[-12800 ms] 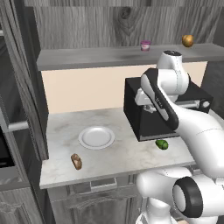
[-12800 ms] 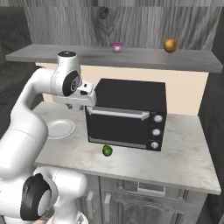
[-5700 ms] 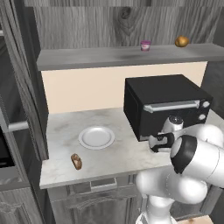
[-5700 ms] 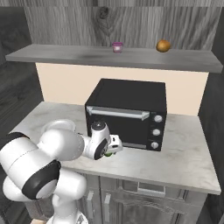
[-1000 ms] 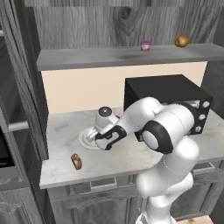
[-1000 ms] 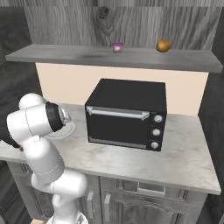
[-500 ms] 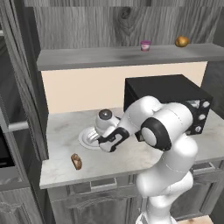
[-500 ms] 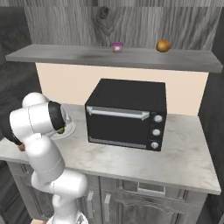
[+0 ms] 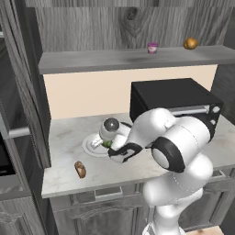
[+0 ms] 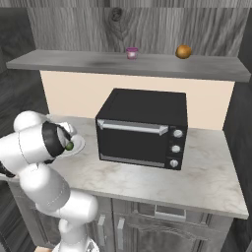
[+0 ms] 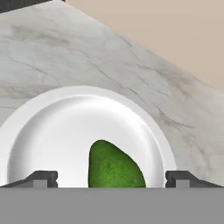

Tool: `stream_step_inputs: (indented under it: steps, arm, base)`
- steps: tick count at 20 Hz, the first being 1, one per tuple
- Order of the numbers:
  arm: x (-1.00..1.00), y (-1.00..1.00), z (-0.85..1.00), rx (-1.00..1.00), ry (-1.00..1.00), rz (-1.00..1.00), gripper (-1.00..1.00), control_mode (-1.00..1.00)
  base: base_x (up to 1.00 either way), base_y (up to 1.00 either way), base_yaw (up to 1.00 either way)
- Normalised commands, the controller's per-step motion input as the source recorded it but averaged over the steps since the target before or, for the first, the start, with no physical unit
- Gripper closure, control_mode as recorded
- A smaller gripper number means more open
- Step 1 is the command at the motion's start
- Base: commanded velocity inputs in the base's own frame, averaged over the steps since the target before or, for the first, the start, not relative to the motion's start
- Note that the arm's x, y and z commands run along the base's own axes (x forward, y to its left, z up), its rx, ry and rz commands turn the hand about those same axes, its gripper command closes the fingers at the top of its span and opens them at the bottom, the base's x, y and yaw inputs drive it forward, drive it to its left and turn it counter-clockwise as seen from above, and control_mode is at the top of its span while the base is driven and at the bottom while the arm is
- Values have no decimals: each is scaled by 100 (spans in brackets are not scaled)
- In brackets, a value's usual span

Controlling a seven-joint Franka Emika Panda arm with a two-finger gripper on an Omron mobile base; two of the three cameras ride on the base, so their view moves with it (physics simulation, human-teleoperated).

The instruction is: Pick the avocado and bread from the counter and place them on the plate. Then pick the jam from the cabinet and place it next to the plate. Lastly close the cabinet door.

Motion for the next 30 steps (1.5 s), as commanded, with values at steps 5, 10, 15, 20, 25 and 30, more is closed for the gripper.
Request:
stream_step_inputs:
  steps: [5, 10, 15, 20, 25, 30]
  arm:
    - [-60, 15, 23, 2, -3, 0, -100, -100]
    - [-67, 4, 32, 16, 3, 0, -100, -100]
    - [-38, 1, 50, 15, 11, 2, -100, -100]
    - [-3, 21, 56, 5, 15, 0, -100, -100]
    - [0, 30, 56, 0, 15, 0, -100, -100]
    - [-16, 18, 35, 0, 16, -2, -100, -100]
  base:
    - [0, 0, 0]
    - [0, 0, 0]
    - [0, 0, 0]
    - [0, 0, 0]
    - [0, 0, 0]
    - [0, 0, 0]
